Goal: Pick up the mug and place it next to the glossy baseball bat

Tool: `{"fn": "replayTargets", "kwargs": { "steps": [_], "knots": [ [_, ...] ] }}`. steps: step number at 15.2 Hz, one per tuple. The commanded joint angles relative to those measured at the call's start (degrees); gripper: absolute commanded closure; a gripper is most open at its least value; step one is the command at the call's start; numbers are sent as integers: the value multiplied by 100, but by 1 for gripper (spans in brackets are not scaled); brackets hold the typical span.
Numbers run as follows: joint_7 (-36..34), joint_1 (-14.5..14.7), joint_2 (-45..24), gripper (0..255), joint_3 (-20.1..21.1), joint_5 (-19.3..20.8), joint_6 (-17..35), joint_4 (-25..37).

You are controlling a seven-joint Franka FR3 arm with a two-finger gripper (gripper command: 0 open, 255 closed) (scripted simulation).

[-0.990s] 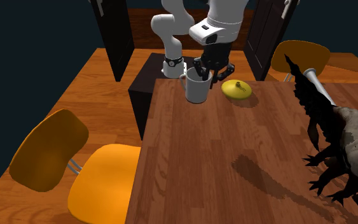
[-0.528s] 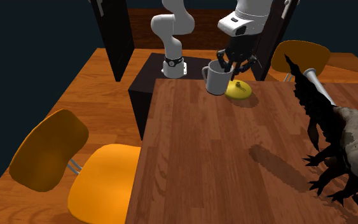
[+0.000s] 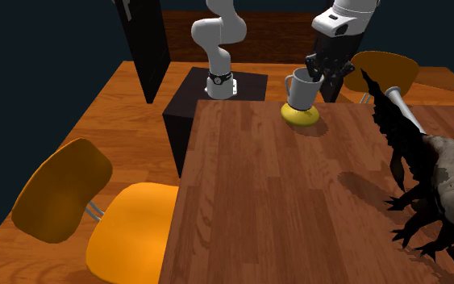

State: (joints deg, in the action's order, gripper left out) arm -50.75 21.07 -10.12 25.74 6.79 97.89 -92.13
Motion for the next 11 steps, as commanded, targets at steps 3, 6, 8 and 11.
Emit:
{"fn": "replayTargets", "kwargs": {
  "steps": [3, 6, 8, 11],
  "knots": [
    [-558, 354, -189, 255, 203, 86, -79, 211],
    [-973, 638, -369, 255, 347, 172, -162, 424],
    [-1251, 843, -521, 255, 434, 246, -231, 607],
    [-1665, 1183, -798, 255, 545, 382, -359, 951]
  ]
}}
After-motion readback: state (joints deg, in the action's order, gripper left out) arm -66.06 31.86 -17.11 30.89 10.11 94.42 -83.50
